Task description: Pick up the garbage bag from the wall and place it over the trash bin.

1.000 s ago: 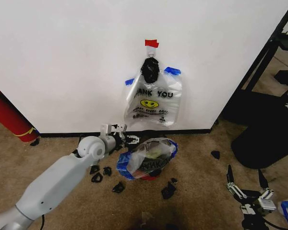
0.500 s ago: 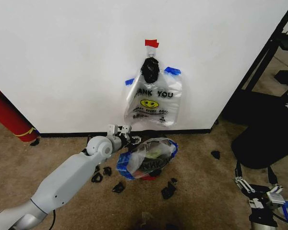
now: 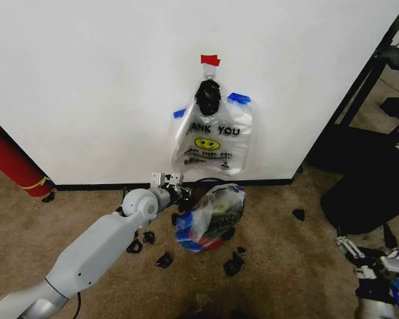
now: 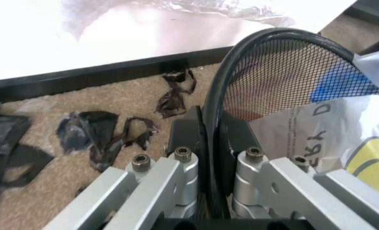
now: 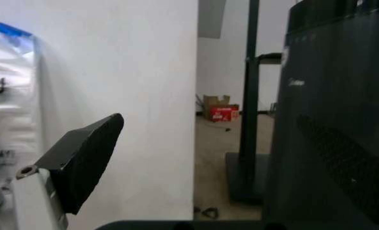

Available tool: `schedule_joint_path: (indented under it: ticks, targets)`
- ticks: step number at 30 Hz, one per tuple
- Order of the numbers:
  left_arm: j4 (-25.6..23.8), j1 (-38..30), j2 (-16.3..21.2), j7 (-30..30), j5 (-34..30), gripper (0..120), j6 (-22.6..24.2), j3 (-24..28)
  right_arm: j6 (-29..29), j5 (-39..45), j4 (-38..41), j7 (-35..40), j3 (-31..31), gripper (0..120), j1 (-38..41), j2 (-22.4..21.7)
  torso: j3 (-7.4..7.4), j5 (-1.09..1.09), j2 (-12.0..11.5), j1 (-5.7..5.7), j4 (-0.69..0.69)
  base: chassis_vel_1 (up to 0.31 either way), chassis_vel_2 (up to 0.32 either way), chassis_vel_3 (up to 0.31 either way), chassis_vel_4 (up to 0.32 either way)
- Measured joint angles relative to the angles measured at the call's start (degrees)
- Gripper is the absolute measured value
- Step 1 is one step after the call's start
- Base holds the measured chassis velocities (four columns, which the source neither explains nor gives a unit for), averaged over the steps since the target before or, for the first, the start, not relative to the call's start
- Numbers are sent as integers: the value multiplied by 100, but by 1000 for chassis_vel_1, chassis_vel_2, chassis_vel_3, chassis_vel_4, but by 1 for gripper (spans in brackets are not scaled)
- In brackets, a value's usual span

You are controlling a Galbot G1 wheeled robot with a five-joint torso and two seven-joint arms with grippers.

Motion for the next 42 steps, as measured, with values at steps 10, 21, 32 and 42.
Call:
schedule_joint_path:
  ticks: [10, 21, 32, 42]
  targets:
    - [-1550, 1241, 172, -1406, -869, 4, -336, -976, -309, -79, 35, 110, -831, 100, 123, 64, -1, 0, 0, 0, 1, 0, 0, 0, 0]
    - [-2427, 2648, -491, -2513, -455, 4, -1862, -1425, -536, -278, -67, 118, -1195, 100, 380, 89, -1, 1, 0, -1, 1, 0, 0, 0, 0]
    - [-2299, 3405, -1252, -2335, 813, 4, -2964, -1366, -534, -489, 26, 84, -1301, 100, 191, 346, -1, 1, 1, -1, 1, 0, 0, 0, 0]
    - [-2242, 3734, -1471, -2380, 1098, 4, -3144, -1378, -480, -568, 108, 83, -1357, 100, 48, 397, -1, 1, 1, -1, 1, 0, 0, 0, 0]
